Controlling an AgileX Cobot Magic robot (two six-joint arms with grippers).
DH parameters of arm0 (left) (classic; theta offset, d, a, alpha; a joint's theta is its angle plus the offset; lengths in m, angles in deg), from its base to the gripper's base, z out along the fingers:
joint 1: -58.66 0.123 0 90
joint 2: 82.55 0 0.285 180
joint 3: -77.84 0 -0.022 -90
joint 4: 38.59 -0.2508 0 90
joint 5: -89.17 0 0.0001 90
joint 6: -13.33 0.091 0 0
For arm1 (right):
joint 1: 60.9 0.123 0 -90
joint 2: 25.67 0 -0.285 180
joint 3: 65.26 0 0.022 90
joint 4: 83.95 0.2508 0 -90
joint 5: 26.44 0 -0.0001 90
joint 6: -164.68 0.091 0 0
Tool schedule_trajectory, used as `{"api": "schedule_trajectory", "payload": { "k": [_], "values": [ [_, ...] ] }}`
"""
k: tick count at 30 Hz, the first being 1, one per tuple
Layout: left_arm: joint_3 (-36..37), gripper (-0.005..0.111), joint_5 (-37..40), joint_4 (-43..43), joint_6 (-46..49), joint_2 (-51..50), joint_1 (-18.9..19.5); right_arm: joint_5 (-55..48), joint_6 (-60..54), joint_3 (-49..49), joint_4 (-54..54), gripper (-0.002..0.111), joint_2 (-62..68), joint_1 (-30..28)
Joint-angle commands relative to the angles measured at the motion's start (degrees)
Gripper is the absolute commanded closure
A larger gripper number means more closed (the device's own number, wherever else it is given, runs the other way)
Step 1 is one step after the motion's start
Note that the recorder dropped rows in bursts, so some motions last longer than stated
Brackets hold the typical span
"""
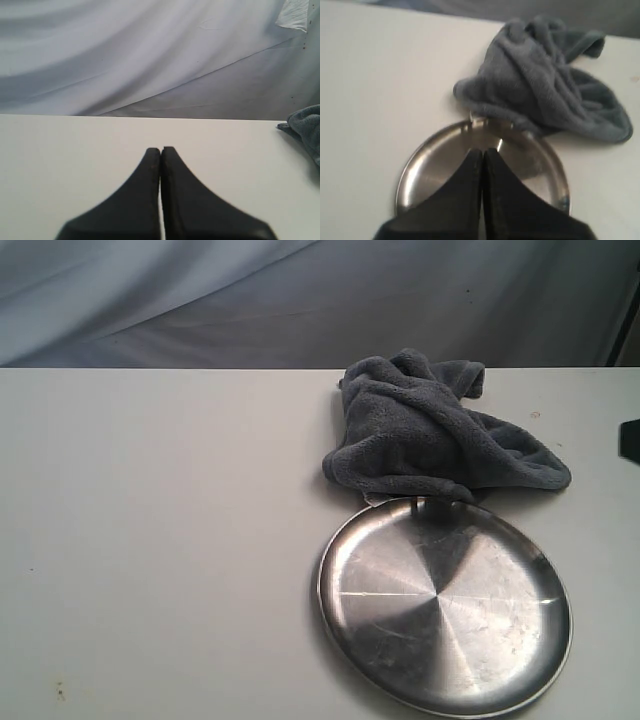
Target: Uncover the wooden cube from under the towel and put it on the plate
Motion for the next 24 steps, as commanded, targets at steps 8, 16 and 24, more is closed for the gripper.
{"api": "schedule_trajectory", "payload": {
  "k": [8, 16, 24],
  "values": [
    [0.25, 0.105, -0.23, -0.04, -0.02, 0.09, -0.05, -11.37, -0.54, 12.94, -1.09, 0.108, 27.85, 13.74],
    [0.25, 0.105, -0.23, -0.04, -0.02, 0.09, -0.05, -13.69, 1.11, 23.76, -5.96, 0.108, 43.53, 20.66],
    [0.25, 0.105, -0.23, -0.04, -0.19, 0.09, -0.05, -18.38, 6.09, 33.64, -15.78, 0.108, 54.98, 19.97]
  ]
}}
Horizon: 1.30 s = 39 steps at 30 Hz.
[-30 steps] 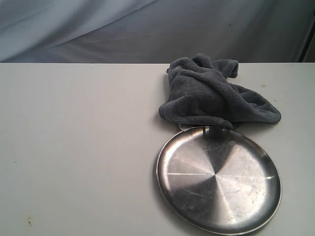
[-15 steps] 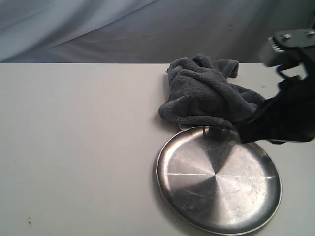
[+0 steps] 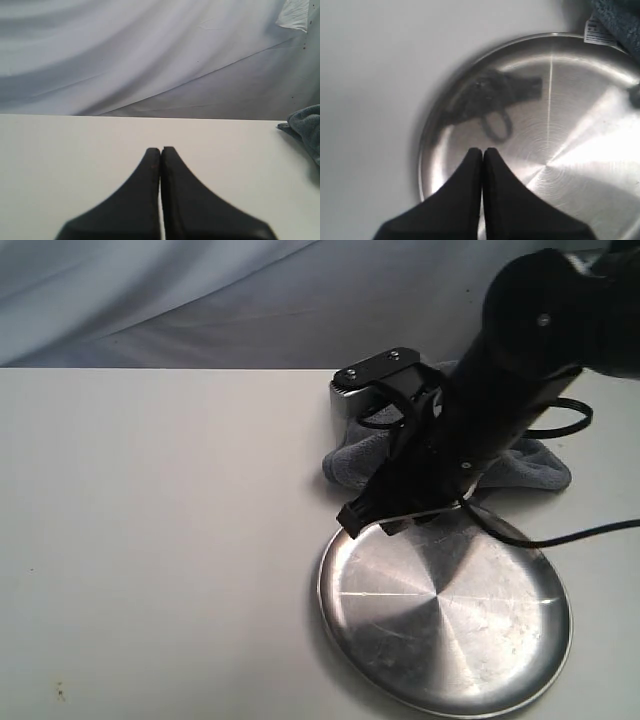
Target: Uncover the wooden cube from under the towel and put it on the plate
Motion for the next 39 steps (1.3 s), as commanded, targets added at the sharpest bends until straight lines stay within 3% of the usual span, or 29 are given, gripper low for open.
{"api": "schedule_trajectory", "payload": {
  "k": [1, 13, 20, 30, 39],
  "values": [
    [0.25, 0.105, -0.23, -0.04, -0.19, 0.09, -0.05, -3.00, 1.68, 5.36, -5.19, 0.108, 5.29, -1.50],
    [0.25, 0.105, -0.23, -0.04, -0.05, 0.09, -0.05, -4.13, 5.50, 16.73, -6.25, 0.108, 13.99, -18.21],
    [0.25, 0.105, -0.23, -0.04, -0.16, 0.09, -0.05, -4.73, 6.17, 31.25, -4.69, 0.108, 22.95, -25.86],
    [0.25, 0.105, -0.23, -0.04, -0.16, 0.09, -0.05, -13.12, 6.17, 53.98, 1.56, 0.108, 34.81, -26.70],
    [0.25, 0.105, -0.23, -0.04, -0.05, 0.09, -0.05, -11.89, 6.17, 62.96, 5.72, 0.108, 39.93, -22.72]
  ]
}}
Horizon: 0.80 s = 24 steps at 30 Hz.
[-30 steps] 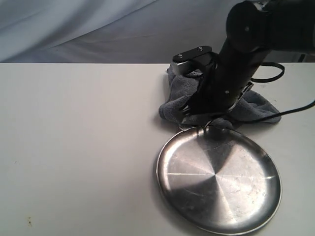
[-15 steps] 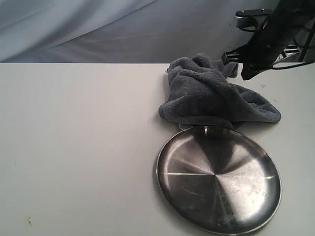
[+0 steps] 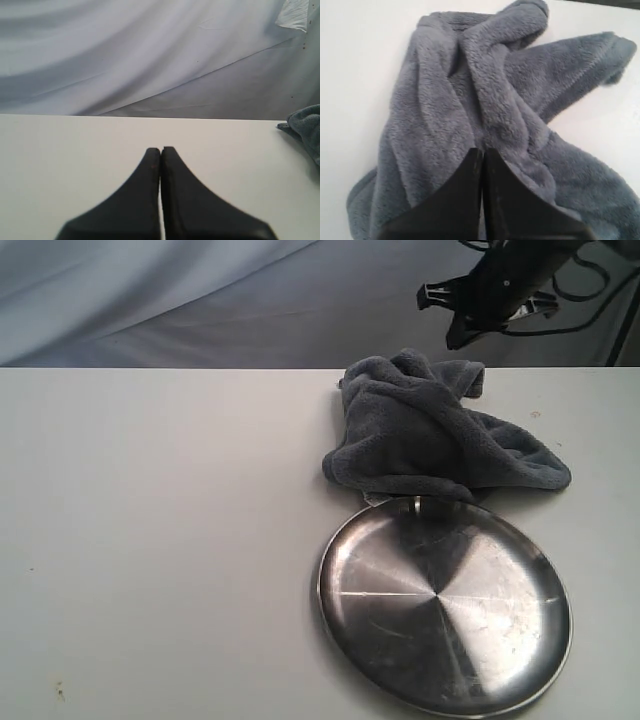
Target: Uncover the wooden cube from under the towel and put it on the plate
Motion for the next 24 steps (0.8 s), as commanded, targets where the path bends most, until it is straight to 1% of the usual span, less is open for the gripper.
{"api": "schedule_trajectory", "payload": {
  "k": [1, 8, 11, 12, 16, 20, 24],
  "values": [
    [0.25, 0.105, -0.23, -0.04, -0.05, 0.09, -0.05, 0.64, -0.08, 2.56, 1.43, 0.108, 2.31, 3.26],
    [0.25, 0.105, -0.23, -0.04, -0.16, 0.09, -0.05, -0.19, -0.08, 3.49, 0.93, 0.108, 3.82, 10.09],
    [0.25, 0.105, -0.23, -0.04, -0.16, 0.09, -0.05, -3.32, -0.34, 3.49, 0.93, 0.108, 3.67, 12.91],
    [0.25, 0.105, -0.23, -0.04, -0.16, 0.09, -0.05, -4.68, -0.62, 3.49, 0.93, 0.108, 3.54, 13.88],
    [0.25, 0.105, -0.23, -0.04, -0.16, 0.09, -0.05, -4.82, -3.48, 3.16, 0.85, 0.108, 3.41, 16.77],
    [0.25, 0.105, -0.23, -0.04, -0.16, 0.09, -0.05, -4.82, -3.35, -1.21, 1.46, 0.108, 0.70, 18.26],
    [0.25, 0.105, -0.23, -0.04, -0.16, 0.09, -0.05, -4.82, -3.35, -9.22, -1.69, 0.108, -3.66, 18.90]
  ]
}}
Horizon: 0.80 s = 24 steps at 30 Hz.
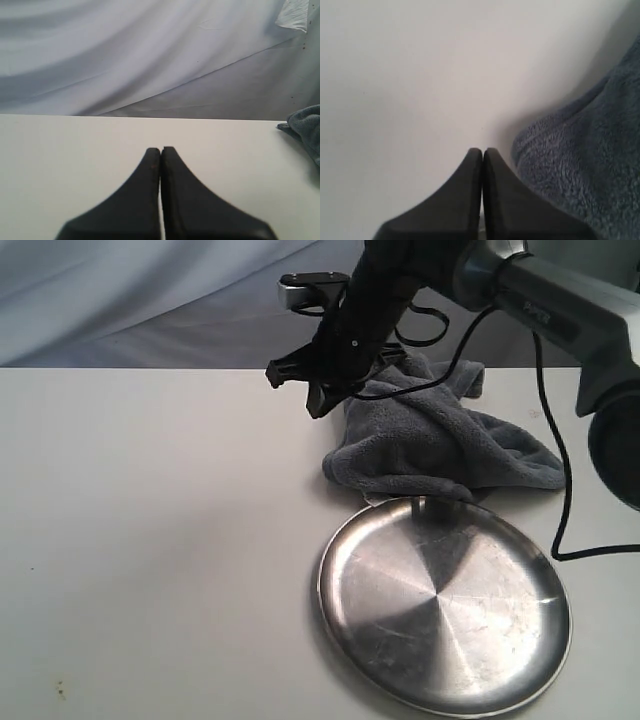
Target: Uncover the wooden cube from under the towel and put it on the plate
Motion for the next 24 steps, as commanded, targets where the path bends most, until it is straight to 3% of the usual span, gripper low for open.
{"api": "schedule_trajectory", "payload": {
  "k": [1, 9, 15, 24],
  "values": [
    [0.25, 0.105, -0.23, -0.04, -0.16, 0.09, -0.05, -0.35, -0.82, -8.63, -2.86, 0.108, -5.64, 0.54],
    [0.25, 0.105, -0.23, -0.04, -0.16, 0.09, -0.05, 2.00, -3.82, -32.84, -6.29, 0.108, -17.03, -0.26],
    [0.25, 0.105, -0.23, -0.04, -0.16, 0.09, -0.05, 10.44, -3.69, -46.53, -6.89, 0.108, -26.22, -7.62],
    [0.25, 0.105, -0.23, -0.04, -0.04, 0.09, -0.05, 14.82, 0.90, -41.99, -6.76, 0.108, -24.47, -23.99]
  ]
}}
